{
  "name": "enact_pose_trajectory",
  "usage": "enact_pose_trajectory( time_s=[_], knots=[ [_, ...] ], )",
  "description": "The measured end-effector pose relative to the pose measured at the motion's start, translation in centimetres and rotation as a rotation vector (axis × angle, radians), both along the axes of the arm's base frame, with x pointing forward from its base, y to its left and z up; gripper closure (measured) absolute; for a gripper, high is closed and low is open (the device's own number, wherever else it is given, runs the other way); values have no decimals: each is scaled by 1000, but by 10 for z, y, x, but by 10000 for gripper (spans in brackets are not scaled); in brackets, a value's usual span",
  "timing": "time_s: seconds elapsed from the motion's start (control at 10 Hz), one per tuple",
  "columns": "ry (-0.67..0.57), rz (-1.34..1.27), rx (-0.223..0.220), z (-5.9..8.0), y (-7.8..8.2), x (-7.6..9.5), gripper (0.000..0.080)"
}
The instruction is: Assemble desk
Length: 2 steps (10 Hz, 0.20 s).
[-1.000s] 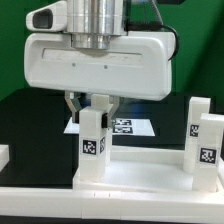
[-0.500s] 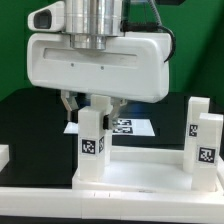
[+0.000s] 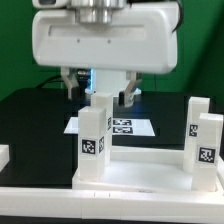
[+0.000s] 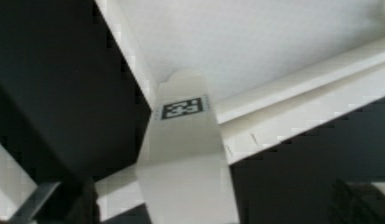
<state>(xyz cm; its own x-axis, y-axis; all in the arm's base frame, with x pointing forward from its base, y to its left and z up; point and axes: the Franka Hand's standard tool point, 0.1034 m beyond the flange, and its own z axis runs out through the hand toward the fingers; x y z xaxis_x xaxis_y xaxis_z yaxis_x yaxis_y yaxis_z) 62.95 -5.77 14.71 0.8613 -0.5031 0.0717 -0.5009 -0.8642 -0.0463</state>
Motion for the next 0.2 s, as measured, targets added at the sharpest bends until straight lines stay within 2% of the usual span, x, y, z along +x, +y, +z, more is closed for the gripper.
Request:
enact_pose_trajectory(
  time_s=[0.2],
  knots=[
    [3,-1,-3,-6,-1,-2,151]
  ],
)
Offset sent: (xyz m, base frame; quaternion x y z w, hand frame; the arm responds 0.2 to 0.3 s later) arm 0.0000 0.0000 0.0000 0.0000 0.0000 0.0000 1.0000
